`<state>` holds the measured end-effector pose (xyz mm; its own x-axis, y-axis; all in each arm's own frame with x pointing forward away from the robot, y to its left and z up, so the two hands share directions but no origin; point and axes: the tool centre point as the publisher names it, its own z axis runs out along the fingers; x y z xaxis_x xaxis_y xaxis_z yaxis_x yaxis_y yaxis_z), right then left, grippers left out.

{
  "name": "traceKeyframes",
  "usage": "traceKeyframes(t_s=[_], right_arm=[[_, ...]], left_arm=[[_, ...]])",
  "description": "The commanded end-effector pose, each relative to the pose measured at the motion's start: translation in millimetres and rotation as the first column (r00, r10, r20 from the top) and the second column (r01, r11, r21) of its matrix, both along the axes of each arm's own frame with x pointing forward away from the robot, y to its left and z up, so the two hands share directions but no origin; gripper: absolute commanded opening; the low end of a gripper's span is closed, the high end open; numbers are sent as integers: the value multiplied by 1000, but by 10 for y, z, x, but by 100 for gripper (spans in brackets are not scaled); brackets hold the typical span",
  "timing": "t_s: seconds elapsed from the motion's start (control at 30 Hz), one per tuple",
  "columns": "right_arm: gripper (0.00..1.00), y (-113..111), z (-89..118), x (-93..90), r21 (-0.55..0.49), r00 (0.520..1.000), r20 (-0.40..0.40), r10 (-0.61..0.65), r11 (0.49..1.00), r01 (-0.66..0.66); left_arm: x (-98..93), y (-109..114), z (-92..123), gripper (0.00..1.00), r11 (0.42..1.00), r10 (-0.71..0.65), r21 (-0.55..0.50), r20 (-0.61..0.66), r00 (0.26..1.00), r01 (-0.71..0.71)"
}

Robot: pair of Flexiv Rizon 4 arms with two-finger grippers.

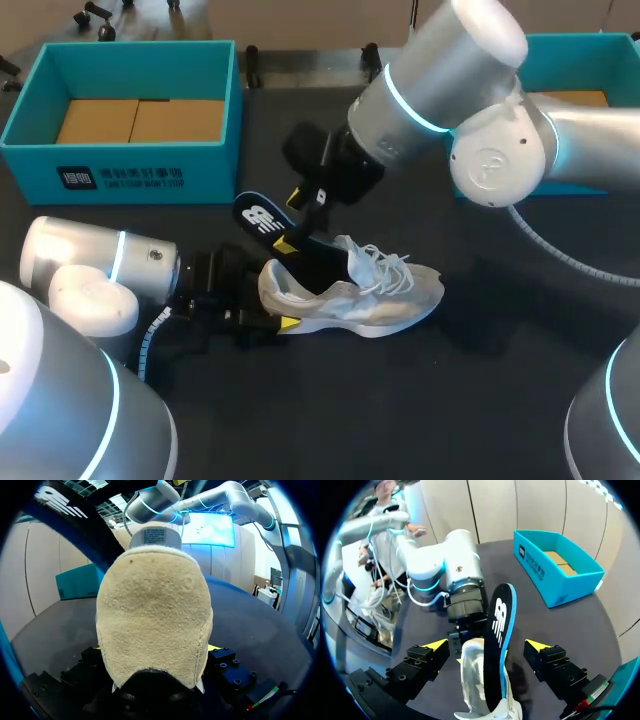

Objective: Take the shoe out of the shoebox, open the shoe tongue, remove and reinsert the insole, then place the shoe into the shoebox

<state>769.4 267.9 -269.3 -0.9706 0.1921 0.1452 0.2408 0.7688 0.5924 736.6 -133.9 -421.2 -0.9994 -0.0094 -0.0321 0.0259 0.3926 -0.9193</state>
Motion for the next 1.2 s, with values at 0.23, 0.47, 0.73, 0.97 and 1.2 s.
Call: traceKeyframes(t_s=[0.23,0.47,0.73,0.97,1.2], right_arm=[[100,74,-135,-20,117,994,-102,-32,992,44],[89,104,-188,-83,118,984,-176,-28,992,50],[62,107,-246,-40,108,980,-198,-15,993,37],[50,165,-289,12,123,978,-208,20,992,6],[46,204,-348,44,135,976,-215,36,991,-7]], left_arm=[[-6,-4,0,0,1000,1,5,1,1000,-1],[-6,-4,0,0,1000,1,5,1,1000,-1],[-6,-4,0,0,1000,1,5,1,1000,-1],[-6,-4,0,0,1000,1,5,1,1000,-1],[-6,-4,0,0,1000,1,5,1,1000,-1]])
